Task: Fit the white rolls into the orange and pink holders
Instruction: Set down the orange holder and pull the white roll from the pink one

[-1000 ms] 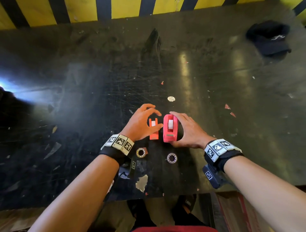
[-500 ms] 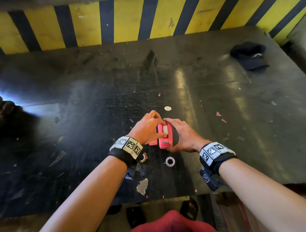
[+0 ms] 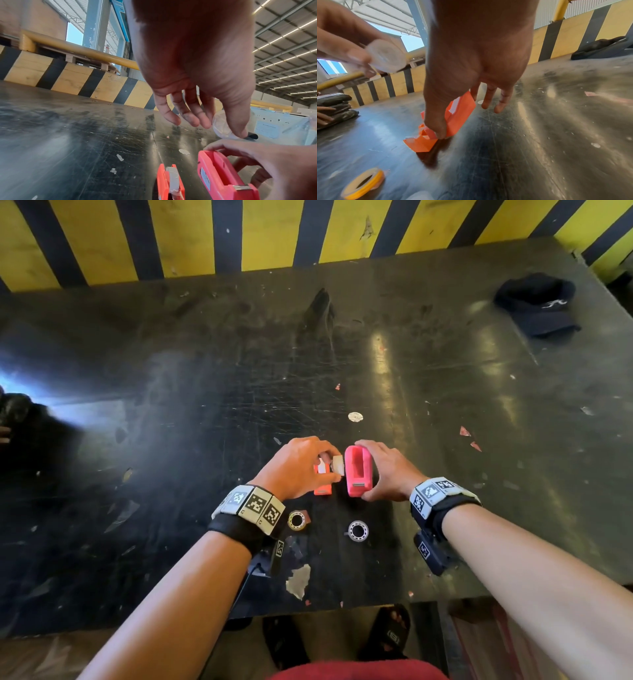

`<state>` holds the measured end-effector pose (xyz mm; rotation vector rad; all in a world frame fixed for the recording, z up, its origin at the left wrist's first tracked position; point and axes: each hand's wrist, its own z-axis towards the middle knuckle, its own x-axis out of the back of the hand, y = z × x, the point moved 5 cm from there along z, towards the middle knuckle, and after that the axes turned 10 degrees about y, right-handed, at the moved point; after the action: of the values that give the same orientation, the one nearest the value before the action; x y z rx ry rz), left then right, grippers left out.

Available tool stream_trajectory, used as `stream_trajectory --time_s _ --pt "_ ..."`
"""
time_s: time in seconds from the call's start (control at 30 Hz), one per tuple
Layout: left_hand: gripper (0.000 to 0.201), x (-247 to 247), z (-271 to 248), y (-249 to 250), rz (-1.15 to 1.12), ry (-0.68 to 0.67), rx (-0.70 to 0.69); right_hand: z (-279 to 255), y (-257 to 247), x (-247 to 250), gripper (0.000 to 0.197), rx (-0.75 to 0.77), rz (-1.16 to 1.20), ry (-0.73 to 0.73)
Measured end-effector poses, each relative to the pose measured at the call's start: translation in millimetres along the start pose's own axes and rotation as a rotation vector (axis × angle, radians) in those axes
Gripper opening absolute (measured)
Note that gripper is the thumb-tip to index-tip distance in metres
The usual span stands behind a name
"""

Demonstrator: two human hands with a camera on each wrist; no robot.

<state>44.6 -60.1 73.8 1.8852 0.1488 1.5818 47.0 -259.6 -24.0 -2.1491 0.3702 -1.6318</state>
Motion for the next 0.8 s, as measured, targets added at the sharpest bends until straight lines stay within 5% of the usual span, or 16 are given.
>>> stream_trajectory --time_s 0.27,0.43,0.5,0.6,0.67,0.8 --pt "0.042 -7 -6 -20 -0.04 -0.002 0.053 27 13 -31 0.122 -0.107 -0.013 -0.044" --pt "0.045 -12 -7 -24 -0.05 0.009 0.059 19 14 -35 0.137 -0.119 -0.022 -0.057" --pt "0.046 -14 -8 -25 -0.05 0.014 0.06 10 2 -22 0.115 -0.092 0.0 0.099" --pt "0.044 -17 -9 -25 -0.031 0.004 0.074 -2 -17 1 0.042 -0.009 0.268 0.346" --pt "0.042 -19 -10 -22 -0.016 0.002 0.081 -8 -27 6 0.013 -0.036 0.502 0.235" --pt "0.035 -21 -11 -13 -0.015 0.029 0.064 -14 -33 7 0.011 -0.08 0.659 0.082"
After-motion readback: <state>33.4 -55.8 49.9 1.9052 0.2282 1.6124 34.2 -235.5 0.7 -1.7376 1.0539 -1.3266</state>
